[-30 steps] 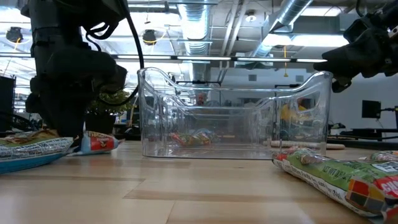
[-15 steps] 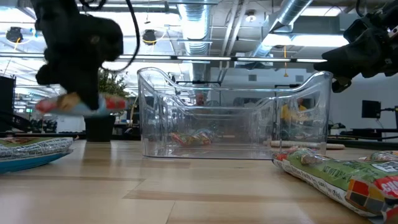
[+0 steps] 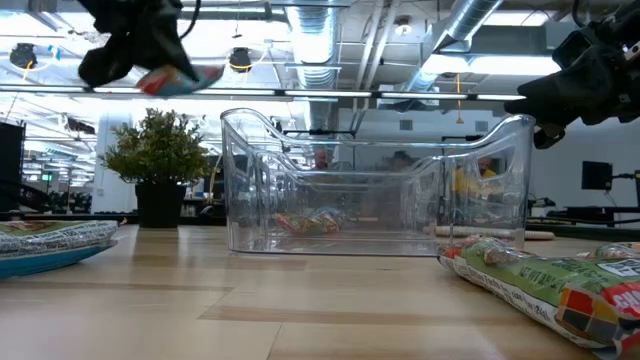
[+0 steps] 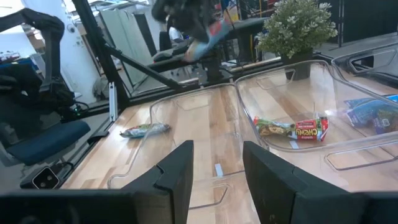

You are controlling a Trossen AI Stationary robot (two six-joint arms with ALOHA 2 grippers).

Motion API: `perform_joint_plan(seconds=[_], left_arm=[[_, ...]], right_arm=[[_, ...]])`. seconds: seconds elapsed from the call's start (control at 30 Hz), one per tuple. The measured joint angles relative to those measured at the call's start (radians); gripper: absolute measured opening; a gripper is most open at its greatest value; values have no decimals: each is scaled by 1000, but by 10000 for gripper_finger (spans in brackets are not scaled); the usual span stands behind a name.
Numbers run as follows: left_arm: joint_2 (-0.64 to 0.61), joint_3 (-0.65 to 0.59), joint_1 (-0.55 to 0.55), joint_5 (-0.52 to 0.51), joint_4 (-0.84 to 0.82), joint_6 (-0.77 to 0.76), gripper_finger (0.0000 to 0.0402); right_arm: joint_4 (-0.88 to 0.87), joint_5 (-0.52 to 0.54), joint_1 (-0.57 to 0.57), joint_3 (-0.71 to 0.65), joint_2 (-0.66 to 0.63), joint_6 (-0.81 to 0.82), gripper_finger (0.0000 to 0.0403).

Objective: Pick and place Granola Bars by type
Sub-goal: Put the red granola bar into the middle transparent bin

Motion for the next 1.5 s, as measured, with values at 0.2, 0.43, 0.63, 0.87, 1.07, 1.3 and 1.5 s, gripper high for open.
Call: perform_joint_plan(seconds=[0.2,0.43,0.63,0.87,1.07,1.3,1.5], left_arm=[[-74,0,-5,-153,114,49,25],[-88,0,-5,-210,146,74,25],[-86,0,12,-225,149,74,25],[-44,0,96,-199,252,124,25],[73,1,216,-58,468,214,25],[279,88,354,124,619,291,25],[450,258,441,214,609,392,25]], right_arm=[[0,0,0,0,0,0,134],[0,0,0,0,0,0,133],[0,0,0,0,0,0,133],[0,0,0,0,0,0,134],[0,0,0,0,0,0,133],[0,0,0,0,0,0,134],[0,0,0,0,0,0,134]])
